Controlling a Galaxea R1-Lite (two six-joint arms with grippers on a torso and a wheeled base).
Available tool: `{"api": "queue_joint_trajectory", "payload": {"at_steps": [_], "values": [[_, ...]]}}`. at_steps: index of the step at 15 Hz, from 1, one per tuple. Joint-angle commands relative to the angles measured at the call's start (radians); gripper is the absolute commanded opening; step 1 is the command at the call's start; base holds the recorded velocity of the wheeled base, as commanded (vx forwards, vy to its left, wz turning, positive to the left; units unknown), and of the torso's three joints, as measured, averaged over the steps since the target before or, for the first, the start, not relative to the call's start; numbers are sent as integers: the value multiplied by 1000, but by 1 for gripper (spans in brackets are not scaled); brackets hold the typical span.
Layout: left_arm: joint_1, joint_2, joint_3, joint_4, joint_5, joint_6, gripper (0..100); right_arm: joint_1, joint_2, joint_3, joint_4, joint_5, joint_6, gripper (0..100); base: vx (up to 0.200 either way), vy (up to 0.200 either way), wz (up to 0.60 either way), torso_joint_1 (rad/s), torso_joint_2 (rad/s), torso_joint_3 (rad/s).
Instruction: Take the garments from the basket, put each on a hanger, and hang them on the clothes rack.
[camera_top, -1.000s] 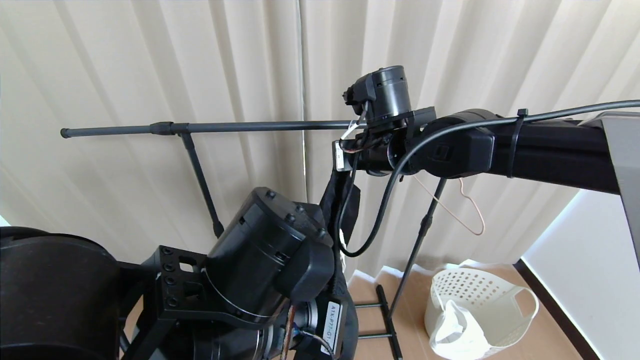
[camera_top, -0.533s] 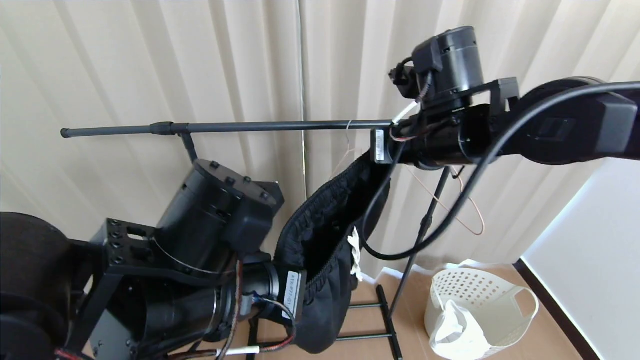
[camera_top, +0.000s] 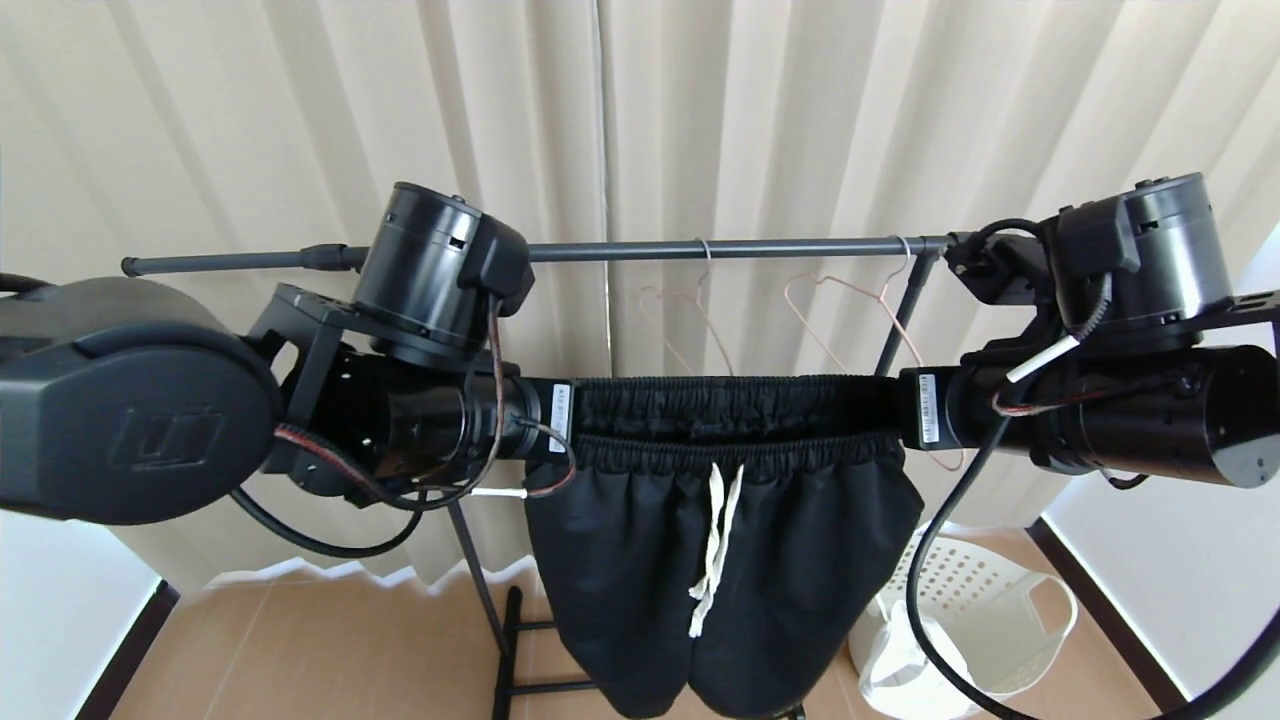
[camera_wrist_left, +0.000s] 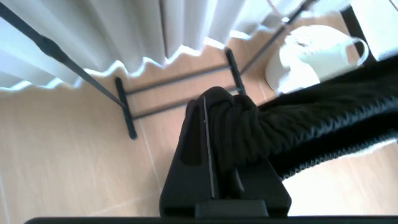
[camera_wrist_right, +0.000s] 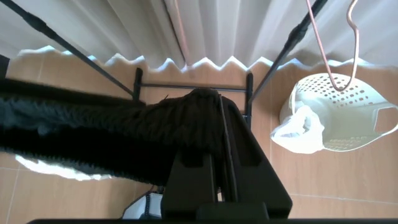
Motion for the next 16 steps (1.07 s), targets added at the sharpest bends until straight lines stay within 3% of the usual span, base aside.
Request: {"api": "queue_joint_trajectory", "payload": {"at_steps": [1, 7, 11, 12, 16], "values": [[8, 85, -74, 2, 21, 14, 0, -12, -24, 42, -15, 8, -3, 0, 0, 0, 0, 0, 0, 0], [2, 217, -275, 2, 74, 74, 0, -72, 73, 42, -38, 40, -10, 0, 0, 0, 0, 0, 0, 0], [-3, 269, -392, 39, 119, 111, 0, -101, 137, 84, -126, 44, -45, 0, 0, 0, 0, 0, 0, 0], [-9, 271, -404, 39, 119, 111, 0, -101, 136, 93, -133, 44, -55, 100, 0, 0, 0, 0, 0, 0], [-15, 311, -501, 74, 120, 146, 0, -101, 111, 179, -179, 49, -147, 100, 0, 0, 0, 0, 0, 0]]}}
